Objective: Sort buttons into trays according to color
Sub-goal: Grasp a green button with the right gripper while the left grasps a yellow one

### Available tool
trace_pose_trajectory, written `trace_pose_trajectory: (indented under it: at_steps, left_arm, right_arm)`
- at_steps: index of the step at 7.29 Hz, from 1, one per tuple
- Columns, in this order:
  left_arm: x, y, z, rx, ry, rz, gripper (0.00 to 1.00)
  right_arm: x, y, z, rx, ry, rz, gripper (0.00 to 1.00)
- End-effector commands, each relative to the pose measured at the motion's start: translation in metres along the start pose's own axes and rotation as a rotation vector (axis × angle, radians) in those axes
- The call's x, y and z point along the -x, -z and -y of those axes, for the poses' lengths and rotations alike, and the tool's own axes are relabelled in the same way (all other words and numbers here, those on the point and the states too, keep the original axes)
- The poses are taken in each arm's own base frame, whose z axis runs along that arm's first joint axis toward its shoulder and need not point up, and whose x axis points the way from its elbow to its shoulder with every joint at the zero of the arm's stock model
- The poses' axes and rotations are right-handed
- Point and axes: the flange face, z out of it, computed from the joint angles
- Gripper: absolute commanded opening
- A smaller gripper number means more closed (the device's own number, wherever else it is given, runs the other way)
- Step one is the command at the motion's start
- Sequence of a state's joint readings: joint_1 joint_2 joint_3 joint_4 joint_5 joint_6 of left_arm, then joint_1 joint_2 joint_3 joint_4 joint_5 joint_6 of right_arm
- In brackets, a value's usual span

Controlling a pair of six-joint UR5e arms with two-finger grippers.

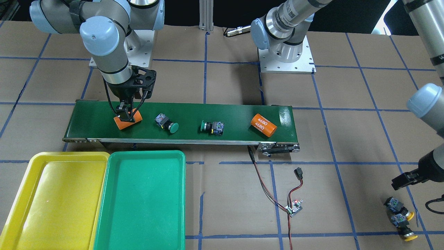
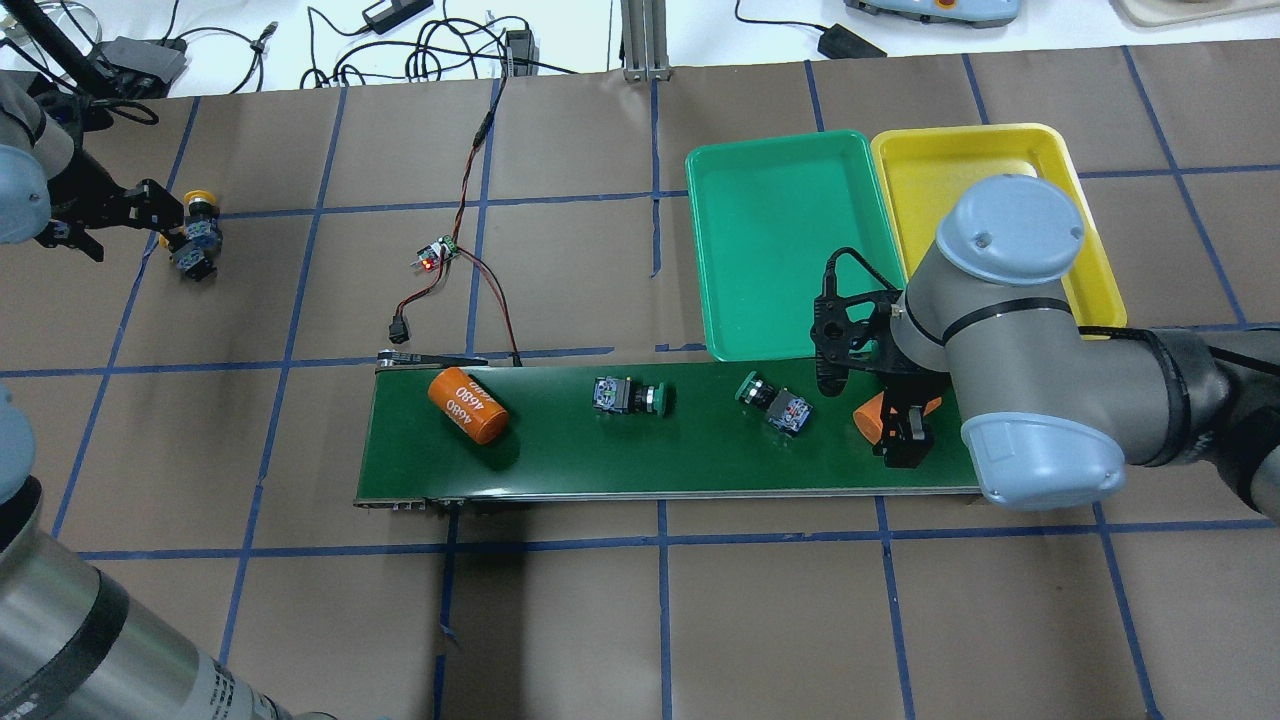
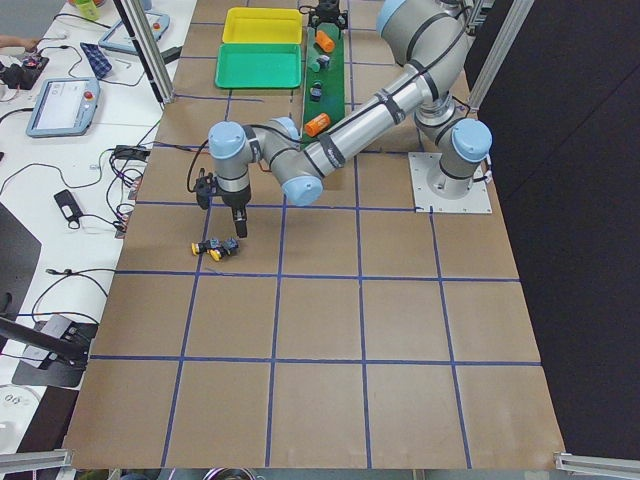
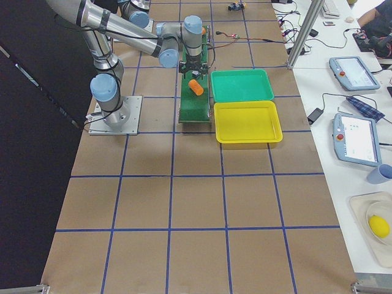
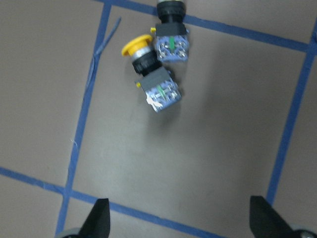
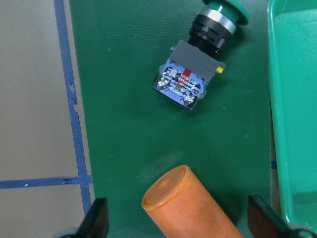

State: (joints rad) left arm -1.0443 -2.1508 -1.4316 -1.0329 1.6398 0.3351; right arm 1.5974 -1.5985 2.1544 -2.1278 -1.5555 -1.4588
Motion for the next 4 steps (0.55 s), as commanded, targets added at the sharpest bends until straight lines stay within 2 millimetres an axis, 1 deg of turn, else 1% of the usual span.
trace_pose_trajectory:
  at_steps: [1, 2, 3, 4]
  left_arm:
    - [0.007, -0.045, 0.022, -0.013, -0.038, -0.038, 1.00]
    - [0.006, -0.052, 0.023, -0.007, -0.038, -0.044, 1.00]
    - [0.006, -0.055, 0.024, -0.006, -0.040, -0.046, 1.00]
    - [0.004, -0.066, 0.027, -0.024, -0.040, -0.062, 1.00]
  right_arm:
    - [-0.001, -0.006, 0.000, 0.001, -0.037, 0.010, 1.00]
    - [-0.002, -0.007, 0.000, -0.002, -0.053, 0.011, 1.00]
    - [-0.007, -0.011, 0.002, -0.014, -0.061, 0.023, 1.00]
    - [-0.007, -0.011, 0.002, -0.014, -0.061, 0.023, 1.00]
